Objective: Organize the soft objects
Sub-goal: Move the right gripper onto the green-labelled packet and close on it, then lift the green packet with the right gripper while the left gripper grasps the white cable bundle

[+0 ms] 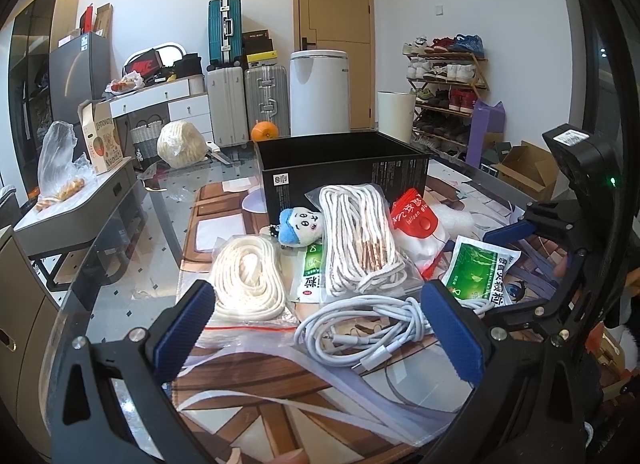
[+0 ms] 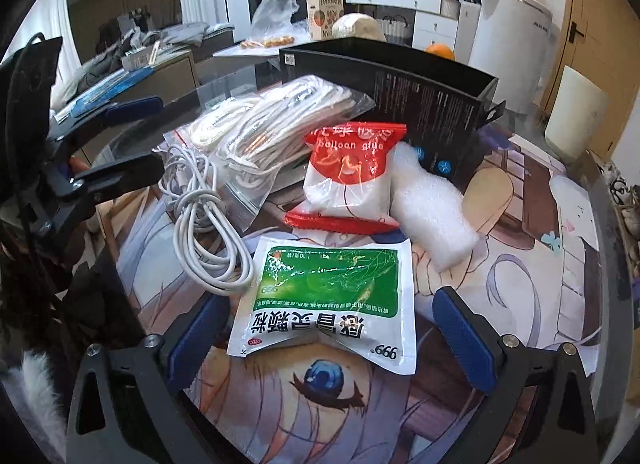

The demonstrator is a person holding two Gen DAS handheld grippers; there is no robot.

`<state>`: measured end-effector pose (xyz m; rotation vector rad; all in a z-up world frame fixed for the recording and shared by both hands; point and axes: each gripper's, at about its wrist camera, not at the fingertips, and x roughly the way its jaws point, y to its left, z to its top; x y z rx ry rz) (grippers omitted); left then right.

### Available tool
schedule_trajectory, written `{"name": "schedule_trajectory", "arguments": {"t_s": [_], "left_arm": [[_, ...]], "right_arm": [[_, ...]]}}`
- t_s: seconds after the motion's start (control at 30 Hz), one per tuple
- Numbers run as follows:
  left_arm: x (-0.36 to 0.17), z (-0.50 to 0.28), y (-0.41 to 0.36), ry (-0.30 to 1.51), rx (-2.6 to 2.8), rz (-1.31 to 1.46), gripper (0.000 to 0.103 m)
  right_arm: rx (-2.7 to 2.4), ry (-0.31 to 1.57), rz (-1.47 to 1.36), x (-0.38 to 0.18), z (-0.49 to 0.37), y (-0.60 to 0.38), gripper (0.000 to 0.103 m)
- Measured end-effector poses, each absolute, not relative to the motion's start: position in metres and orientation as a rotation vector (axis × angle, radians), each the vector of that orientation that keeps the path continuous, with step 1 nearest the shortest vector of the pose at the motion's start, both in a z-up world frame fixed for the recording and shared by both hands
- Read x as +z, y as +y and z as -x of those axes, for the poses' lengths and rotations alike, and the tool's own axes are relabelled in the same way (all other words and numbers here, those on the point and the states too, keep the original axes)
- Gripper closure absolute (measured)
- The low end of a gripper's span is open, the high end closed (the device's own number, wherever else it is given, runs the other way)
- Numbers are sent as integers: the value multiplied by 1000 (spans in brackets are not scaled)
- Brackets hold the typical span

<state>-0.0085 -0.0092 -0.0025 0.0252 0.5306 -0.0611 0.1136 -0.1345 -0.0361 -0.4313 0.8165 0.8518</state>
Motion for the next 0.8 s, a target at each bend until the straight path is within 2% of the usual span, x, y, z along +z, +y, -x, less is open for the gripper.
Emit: {"name": "schedule_trajectory", "arguments": {"t_s": [0.3, 0.37, 0.4, 0.47, 0.5, 0.6, 0.8], "left_arm": [[-2, 8, -11, 532, -68, -31, 0], [-2, 9, -11, 530, -70, -27, 0], [-2, 8, -10, 530, -70, -25, 0], [-3, 8, -9, 529, -70, -22, 0], [-3, 8, -8, 530, -70, -18, 0], [-3, 8, -8, 530, -70, -18, 0], [-3, 7, -9, 531, -88, -13, 0]], "right_arm": [[831, 813, 414, -36, -110, -135, 2], [850, 790, 408, -36, -109, -136, 11], [856, 775, 407, -34, -108, -137, 21], [853, 763, 413, -32, -108, -139, 29], [856, 755, 418, -31, -107, -140, 36], [874, 749, 427, -30, -105, -144, 41], [887, 728, 412, -30, -99, -154, 59]]}}
